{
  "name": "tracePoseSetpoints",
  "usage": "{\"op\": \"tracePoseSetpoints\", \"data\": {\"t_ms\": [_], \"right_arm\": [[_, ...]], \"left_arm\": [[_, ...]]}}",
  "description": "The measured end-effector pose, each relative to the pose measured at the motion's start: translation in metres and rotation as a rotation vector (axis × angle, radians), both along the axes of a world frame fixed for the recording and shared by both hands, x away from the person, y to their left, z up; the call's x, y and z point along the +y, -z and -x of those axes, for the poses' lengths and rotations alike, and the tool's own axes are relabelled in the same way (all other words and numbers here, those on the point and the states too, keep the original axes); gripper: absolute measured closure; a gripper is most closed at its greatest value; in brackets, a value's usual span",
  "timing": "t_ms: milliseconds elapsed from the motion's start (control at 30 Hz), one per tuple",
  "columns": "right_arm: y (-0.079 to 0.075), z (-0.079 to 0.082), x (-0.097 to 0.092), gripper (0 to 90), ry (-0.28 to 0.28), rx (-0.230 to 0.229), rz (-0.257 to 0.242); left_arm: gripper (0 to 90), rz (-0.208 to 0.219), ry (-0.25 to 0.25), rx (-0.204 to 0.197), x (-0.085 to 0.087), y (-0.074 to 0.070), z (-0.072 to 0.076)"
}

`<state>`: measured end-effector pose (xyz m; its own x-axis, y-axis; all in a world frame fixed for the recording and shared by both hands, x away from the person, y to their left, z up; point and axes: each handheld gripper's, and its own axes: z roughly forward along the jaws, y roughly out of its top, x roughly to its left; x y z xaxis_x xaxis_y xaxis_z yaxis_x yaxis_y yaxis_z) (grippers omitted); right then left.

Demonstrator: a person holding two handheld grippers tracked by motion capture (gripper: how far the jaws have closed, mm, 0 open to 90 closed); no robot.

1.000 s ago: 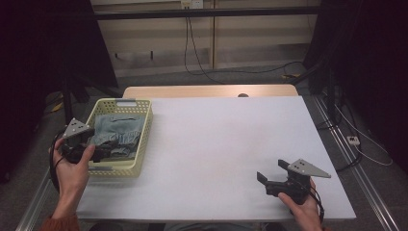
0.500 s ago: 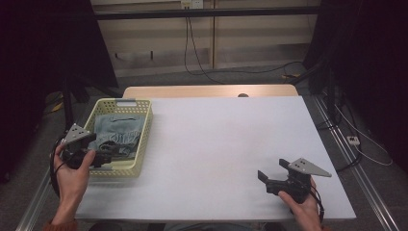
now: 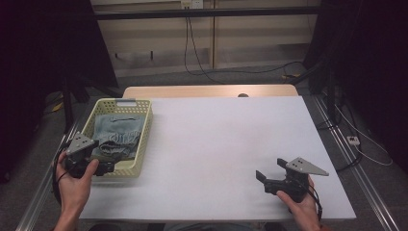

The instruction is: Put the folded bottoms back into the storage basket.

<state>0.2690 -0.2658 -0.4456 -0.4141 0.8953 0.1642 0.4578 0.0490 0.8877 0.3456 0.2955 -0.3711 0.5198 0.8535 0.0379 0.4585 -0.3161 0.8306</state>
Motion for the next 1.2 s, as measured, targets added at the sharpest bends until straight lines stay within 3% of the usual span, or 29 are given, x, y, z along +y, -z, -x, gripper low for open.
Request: {"op": "tracePoseSetpoints", "data": {"t_ms": [67, 133, 233, 367, 433, 500, 667, 1033, 1200], "right_arm": [[0.000, 0.000, 0.000, 4.8, -0.001, -0.002, -0.002], [-0.001, 0.000, 0.000, 4.9, 0.000, 0.000, -0.007], [-0.001, 0.000, 0.001, 4.8, -0.006, -0.006, -0.004], [-0.001, 0.001, 0.001, 4.8, -0.011, -0.006, -0.009], [-0.002, 0.002, 0.000, 4.8, -0.010, -0.008, -0.007], [-0.002, 0.003, -0.001, 4.8, -0.008, -0.009, -0.009], [-0.002, 0.003, 0.000, 4.8, -0.015, -0.010, -0.008], [-0.002, 0.003, 0.001, 4.9, -0.015, -0.014, -0.006], [-0.003, 0.003, 0.001, 4.8, -0.015, -0.017, -0.005]], "left_arm": [[6.4, 0.025, 0.008, 0.020, -0.003, 0.001, 0.001], [6.5, 0.010, 0.001, 0.014, -0.006, 0.002, 0.002], [6.5, 0.023, 0.024, 0.022, -0.011, 0.003, 0.004], [6.5, 0.028, 0.031, 0.010, -0.021, 0.001, 0.006], [6.7, 0.044, 0.048, -0.012, -0.027, 0.000, 0.007], [7.0, 0.032, 0.071, -0.035, -0.034, -0.001, 0.008], [6.9, 0.035, 0.081, -0.072, -0.046, -0.006, 0.007], [6.7, 0.069, 0.168, -0.076, -0.074, -0.016, -0.001], [6.7, 0.055, 0.187, -0.089, -0.086, -0.020, -0.004]]}}
